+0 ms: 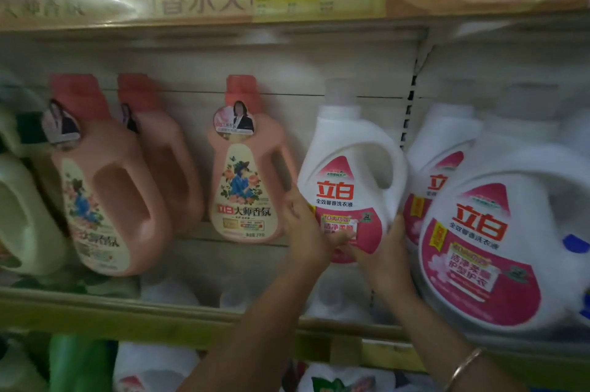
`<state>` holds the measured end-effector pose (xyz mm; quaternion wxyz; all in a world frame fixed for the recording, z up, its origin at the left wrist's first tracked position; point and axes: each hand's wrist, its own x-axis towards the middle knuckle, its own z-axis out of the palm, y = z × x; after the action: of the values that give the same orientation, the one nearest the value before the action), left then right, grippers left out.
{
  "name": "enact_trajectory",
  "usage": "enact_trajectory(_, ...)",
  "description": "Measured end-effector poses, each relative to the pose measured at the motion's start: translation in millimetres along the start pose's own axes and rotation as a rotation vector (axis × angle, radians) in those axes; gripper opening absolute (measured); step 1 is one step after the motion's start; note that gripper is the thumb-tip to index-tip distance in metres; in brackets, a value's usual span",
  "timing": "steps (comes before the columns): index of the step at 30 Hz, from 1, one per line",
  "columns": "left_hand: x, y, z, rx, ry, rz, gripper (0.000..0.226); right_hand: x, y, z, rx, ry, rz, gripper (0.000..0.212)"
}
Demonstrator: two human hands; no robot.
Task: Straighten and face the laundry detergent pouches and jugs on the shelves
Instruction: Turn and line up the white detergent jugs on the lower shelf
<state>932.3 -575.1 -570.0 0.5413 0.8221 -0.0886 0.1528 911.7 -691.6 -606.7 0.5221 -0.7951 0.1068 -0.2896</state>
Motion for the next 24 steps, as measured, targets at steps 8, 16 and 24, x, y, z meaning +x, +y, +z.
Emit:
enact_trajectory(8,22,-6,19,0.043,-0.011,-0.008,0.12,17,-4,-5,-0.1,-0.008,0.048,0.089)
enact_trajectory(16,17,-3,25,0.13,0.047,0.0,0.121,15,-13,-5,-0.187,-0.006,0.1,0.077)
enact_trajectory(24,-54,40,49,0.024,-0.247,0.135,0.106,-61,-15,-78,-0.042,-0.05,0.171,0.027)
